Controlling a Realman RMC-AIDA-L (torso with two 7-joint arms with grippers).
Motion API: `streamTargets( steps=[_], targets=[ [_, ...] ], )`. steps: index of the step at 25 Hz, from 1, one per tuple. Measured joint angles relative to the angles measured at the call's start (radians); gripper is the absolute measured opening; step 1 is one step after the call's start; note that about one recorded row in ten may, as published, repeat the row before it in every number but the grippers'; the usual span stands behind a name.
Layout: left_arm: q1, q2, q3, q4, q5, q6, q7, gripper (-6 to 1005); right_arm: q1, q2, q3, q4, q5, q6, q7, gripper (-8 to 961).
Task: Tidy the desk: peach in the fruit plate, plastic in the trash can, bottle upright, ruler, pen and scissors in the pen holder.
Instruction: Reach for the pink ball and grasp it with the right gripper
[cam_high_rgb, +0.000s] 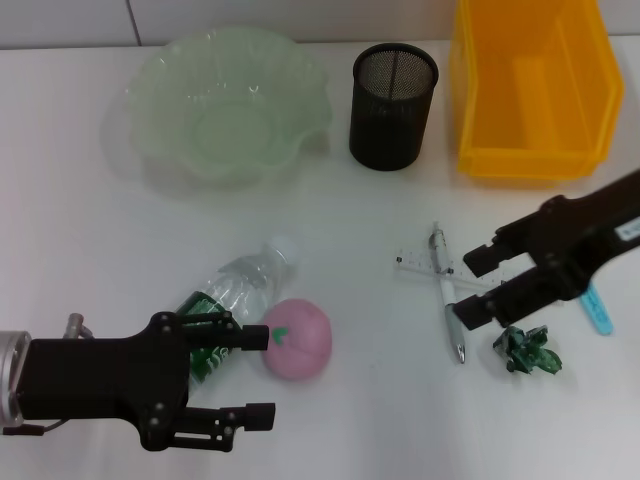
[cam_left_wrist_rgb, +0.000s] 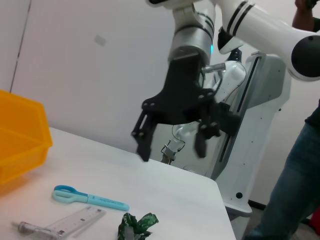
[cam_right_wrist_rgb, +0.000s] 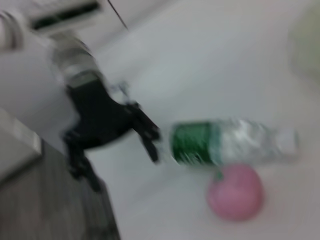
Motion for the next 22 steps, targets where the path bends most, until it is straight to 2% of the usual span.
streamTargets(
  steps=[6,8,9,10,11,13,22],
  targets=[
    [-0.003,0.001,-0.001,0.002,-0.001,0.001,0.001,785,0.067,0.001,-0.193,-0.012,-0.087,0.089,0.110,783],
    [-0.005,0.001,-0.001,0.002,-0.003,0.001,0.001,785,0.082,0.003,-0.301,0.012,-0.110,0.177,0.148,783],
    [-0.005,0.001,-0.001,0.002,-0.003,0.001,0.001,785,0.082,0.003,-0.301,0.012,-0.110,0.177,0.148,783],
    [-0.006,0.001,-0.001,0.002,-0.003,0.001,0.001,785,0.085,0.005,-0.358,0.029,-0.110,0.234,0.161,783],
    [-0.006,0.001,-0.001,0.002,-0.003,0.001,0.001,785,0.085,0.005,-0.358,0.029,-0.110,0.234,0.161,782],
    [-0.007,0.001,-0.001,0.002,-0.004,0.001,0.001,785,0.091,0.006,-0.434,0.056,-0.108,0.306,0.183,782],
    [-0.009,0.001,-0.001,0.002,-0.005,-0.001,0.002,784,0.126,0.008,-0.530,0.141,-0.023,0.401,0.198,782]
  ],
)
